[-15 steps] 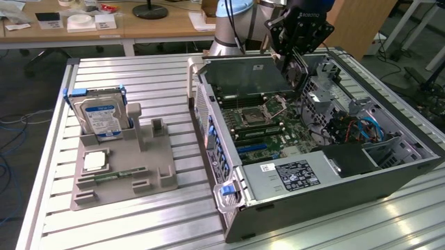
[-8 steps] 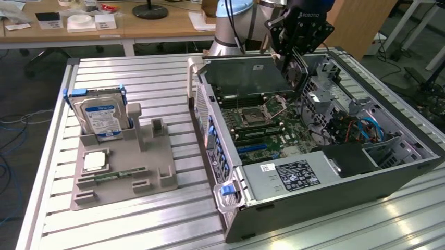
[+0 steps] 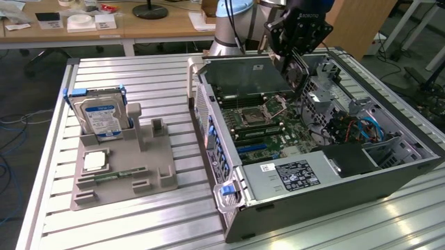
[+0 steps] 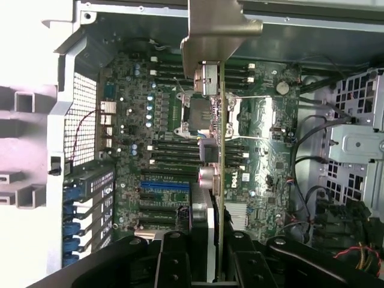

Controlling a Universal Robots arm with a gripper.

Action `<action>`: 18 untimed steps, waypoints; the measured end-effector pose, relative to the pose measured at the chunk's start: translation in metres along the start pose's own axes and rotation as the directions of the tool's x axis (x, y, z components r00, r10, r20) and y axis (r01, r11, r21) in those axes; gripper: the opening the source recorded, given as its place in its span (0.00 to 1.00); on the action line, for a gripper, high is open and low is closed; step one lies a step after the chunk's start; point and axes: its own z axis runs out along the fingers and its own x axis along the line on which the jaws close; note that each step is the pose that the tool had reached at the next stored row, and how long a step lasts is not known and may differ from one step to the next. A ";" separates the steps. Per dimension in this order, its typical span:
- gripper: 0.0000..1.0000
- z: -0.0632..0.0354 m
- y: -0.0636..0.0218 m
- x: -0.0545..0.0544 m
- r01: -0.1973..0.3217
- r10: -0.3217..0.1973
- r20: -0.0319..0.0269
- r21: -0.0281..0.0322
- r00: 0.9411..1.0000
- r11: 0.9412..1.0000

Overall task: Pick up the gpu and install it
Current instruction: 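Insert the gpu into the slot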

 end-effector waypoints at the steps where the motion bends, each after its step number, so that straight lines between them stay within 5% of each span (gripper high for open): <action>1: 0.28 0.0000 0.0000 0.000 0.011 -0.011 0.000 0.000 1.000 1.000; 9: 0.28 0.0000 -0.0002 0.001 0.090 -0.090 0.000 0.001 0.996 0.996; 18: 0.28 0.0000 -0.0002 0.001 0.172 -0.172 -0.001 0.001 0.985 0.985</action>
